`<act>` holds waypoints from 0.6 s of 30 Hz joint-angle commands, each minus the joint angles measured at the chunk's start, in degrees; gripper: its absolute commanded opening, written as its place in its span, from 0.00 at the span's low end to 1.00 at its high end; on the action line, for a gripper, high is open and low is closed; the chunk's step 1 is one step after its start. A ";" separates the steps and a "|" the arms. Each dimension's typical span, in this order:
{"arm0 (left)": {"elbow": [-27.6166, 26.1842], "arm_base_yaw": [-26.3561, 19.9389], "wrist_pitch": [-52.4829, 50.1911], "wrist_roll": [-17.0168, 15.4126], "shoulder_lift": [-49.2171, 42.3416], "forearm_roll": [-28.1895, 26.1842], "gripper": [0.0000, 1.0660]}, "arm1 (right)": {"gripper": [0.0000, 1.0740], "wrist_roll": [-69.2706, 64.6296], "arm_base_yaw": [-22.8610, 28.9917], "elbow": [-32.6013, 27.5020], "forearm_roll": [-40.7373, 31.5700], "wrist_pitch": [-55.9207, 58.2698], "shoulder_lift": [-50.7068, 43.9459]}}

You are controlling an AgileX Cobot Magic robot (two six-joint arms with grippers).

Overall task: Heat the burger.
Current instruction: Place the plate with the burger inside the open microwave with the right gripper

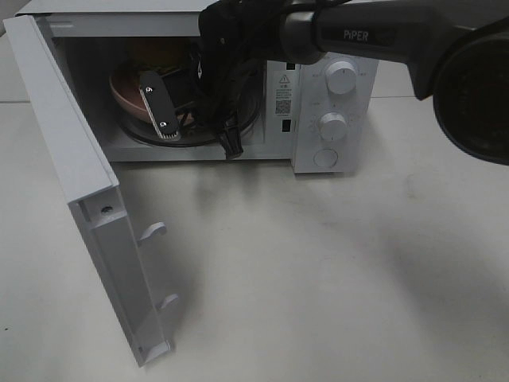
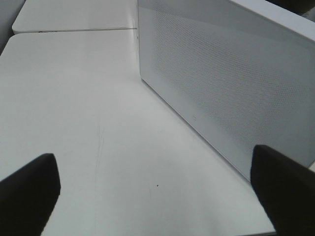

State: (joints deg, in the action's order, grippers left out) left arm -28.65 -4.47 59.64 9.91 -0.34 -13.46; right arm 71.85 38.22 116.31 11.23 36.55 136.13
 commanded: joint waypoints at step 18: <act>0.11 0.06 -0.11 0.17 -1.03 -0.34 0.94 | 0.20 -0.63 -1.55 3.84 -0.40 -4.47 1.83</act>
State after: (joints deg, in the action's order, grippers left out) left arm -28.65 -4.47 59.64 9.91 -0.34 -13.46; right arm 71.73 36.73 119.40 10.94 34.66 138.71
